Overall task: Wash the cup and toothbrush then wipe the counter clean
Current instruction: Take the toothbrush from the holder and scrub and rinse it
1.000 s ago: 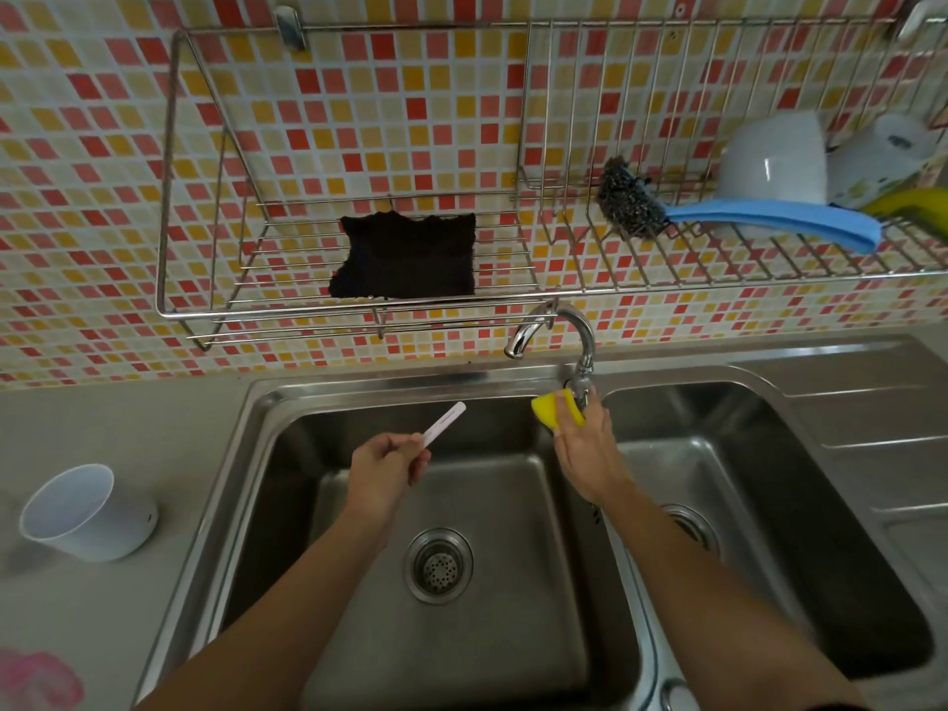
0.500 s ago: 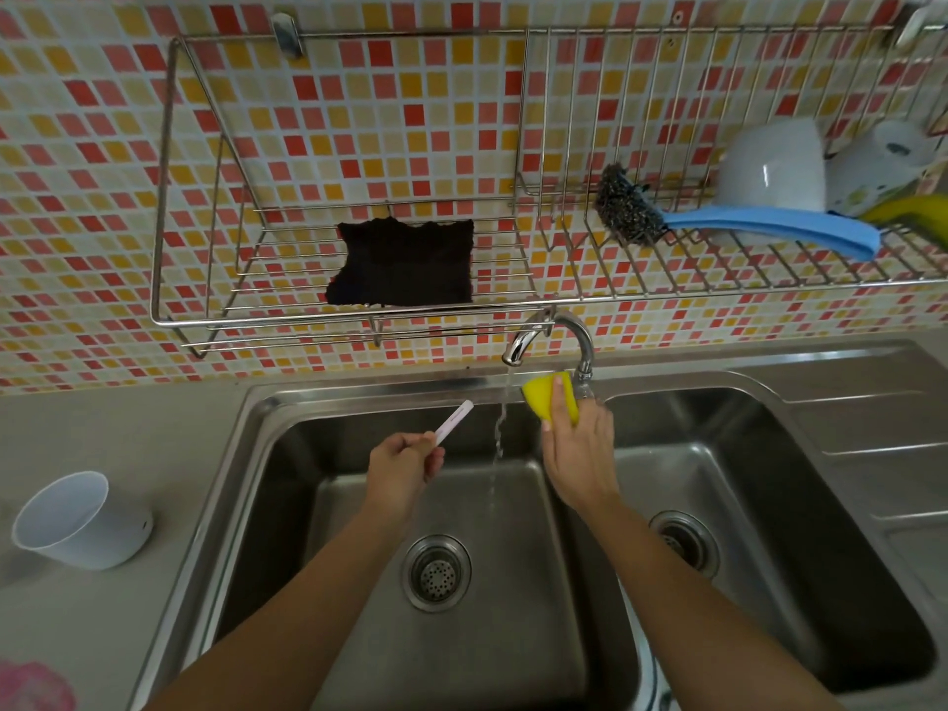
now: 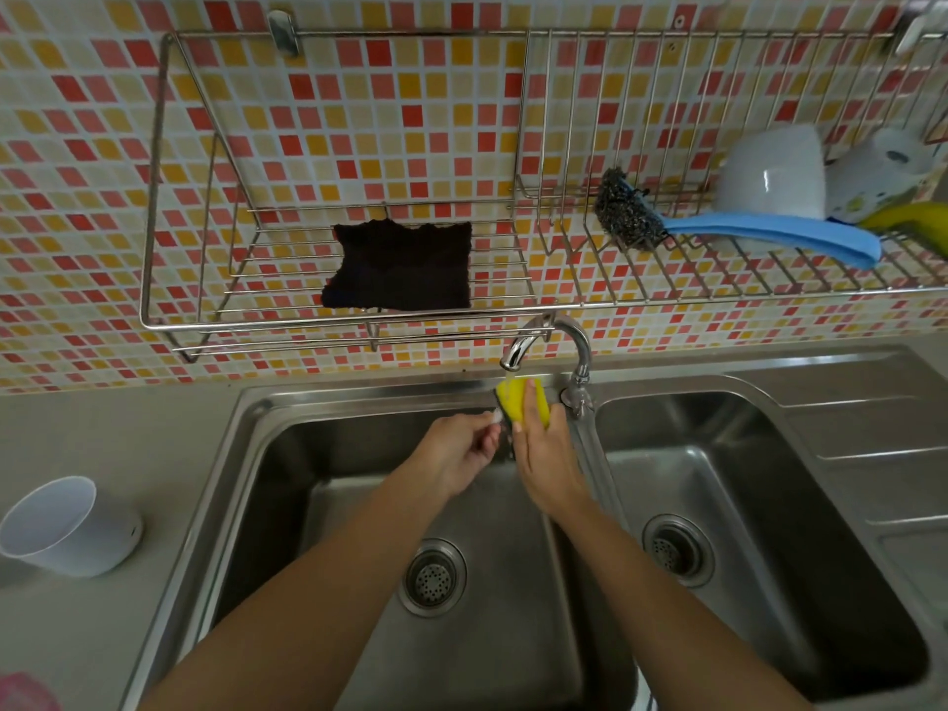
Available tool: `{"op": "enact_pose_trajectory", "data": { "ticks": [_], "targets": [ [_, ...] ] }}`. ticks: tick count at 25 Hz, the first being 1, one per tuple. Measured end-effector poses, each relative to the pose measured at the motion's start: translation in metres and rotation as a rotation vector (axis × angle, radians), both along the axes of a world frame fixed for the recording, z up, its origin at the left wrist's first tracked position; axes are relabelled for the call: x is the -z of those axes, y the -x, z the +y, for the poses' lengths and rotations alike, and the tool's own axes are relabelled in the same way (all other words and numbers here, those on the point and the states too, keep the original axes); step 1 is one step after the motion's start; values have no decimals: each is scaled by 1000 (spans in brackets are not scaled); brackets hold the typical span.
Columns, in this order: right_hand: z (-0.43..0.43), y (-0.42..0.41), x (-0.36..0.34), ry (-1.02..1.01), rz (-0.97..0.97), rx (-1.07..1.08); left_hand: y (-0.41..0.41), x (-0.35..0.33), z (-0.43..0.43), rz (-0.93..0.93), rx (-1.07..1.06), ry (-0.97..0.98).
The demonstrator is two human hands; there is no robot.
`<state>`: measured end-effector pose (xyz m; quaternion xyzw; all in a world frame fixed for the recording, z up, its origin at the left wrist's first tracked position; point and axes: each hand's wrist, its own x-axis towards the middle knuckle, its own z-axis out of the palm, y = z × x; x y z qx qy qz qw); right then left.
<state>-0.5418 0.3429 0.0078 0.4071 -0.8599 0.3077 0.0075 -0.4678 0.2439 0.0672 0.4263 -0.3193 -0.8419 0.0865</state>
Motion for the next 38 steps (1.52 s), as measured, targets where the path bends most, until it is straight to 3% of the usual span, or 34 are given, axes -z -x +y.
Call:
{"op": "enact_pose_trajectory", "data": {
  "ticks": [2,6,9,12,14,16,18,21,28,32,35,38],
  "targets": [
    [-3,4,-3,32,-50,68,3,-5,-1,11,10,-56],
    [-6,-1,-3,-1,51,-32,3,-13,-5,21,-29,-86],
    [-7,4,-5,15,-13,56,1,-18,-5,-1,20,-56],
    [-5,3,-4,-17,51,-68,1,-15,-8,-37,-1,67],
    [-1,9,-8,-13,2,-11,-2,-12,-6,-90,101,374],
    [4,10,-11,-8,-62,51,-9,0,-7,-152,278,1019],
    [10,5,-13,-13,-34,-27,-17,13,-12,-85,356,1655],
    [14,5,-13,-22,-38,-34,-22,29,-20,38,337,2115],
    [17,2,-12,-26,-7,-29,-28,26,-39,253,483,2744],
    [19,-1,-15,-25,-3,-81,-26,14,-45,370,534,2818],
    [16,0,-16,2,-87,10,-25,15,-48,400,580,2787],
    [14,-5,-16,24,-49,-62,-25,9,-46,424,514,2854]
  ]
}}
